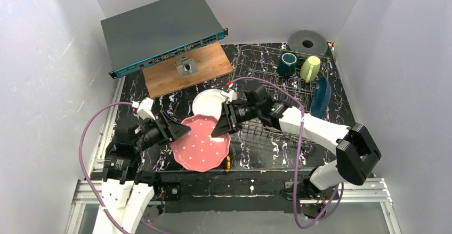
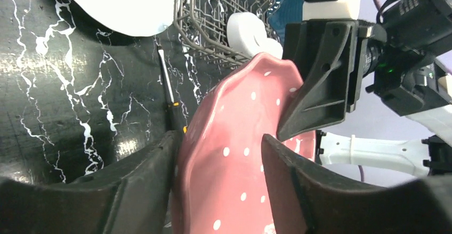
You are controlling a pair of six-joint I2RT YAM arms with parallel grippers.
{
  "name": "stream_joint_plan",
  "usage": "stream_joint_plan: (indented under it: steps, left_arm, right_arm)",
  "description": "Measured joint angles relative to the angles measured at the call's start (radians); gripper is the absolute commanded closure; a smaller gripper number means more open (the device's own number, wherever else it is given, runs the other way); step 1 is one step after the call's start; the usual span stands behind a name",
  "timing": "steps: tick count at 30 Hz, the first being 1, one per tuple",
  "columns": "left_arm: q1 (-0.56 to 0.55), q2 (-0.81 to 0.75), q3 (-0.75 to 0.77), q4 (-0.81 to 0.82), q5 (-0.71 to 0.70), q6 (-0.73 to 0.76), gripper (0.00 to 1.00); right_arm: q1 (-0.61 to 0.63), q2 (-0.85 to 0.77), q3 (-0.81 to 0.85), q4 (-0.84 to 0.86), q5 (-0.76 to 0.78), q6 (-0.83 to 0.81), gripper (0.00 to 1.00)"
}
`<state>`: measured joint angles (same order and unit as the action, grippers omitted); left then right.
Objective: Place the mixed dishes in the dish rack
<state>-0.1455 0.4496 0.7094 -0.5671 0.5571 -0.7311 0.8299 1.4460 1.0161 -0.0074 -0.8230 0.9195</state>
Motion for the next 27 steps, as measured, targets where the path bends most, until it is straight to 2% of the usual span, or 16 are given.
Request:
stream_joint_plan:
  steps: [4,5,11,16,21,27]
  left_arm:
    - [-0.001,0.000,0.035,-0.043,-0.019,0.008,0.04]
    - [-0.001,0.000,0.049,-0.053,-0.028,0.010,0.02]
    - [-0.002,-0.002,0.157,-0.142,-0.105,0.043,0.02]
    - [-0.002,-0.017,0.269,-0.230,-0.203,0.095,0.02]
    - [-0.002,-0.089,0.307,-0.305,-0.329,0.159,0.02]
    - [-0.002,-0.156,0.285,-0.345,-0.420,0.229,0.02]
  right_arm:
    - [0.013,0.000,-0.015,0.000,0.045,0.018,0.99]
    - [0.011,0.000,-0.018,0.000,0.055,0.024,0.99]
    - [-0.016,0.000,-0.018,-0.005,0.099,0.062,0.99]
    - [-0.070,0.000,-0.014,-0.075,0.151,0.072,0.99]
    - [-0.159,-0.012,0.009,-0.212,0.226,0.058,0.99]
    - [-0.303,-0.152,0.040,-0.430,0.386,0.001,0.99]
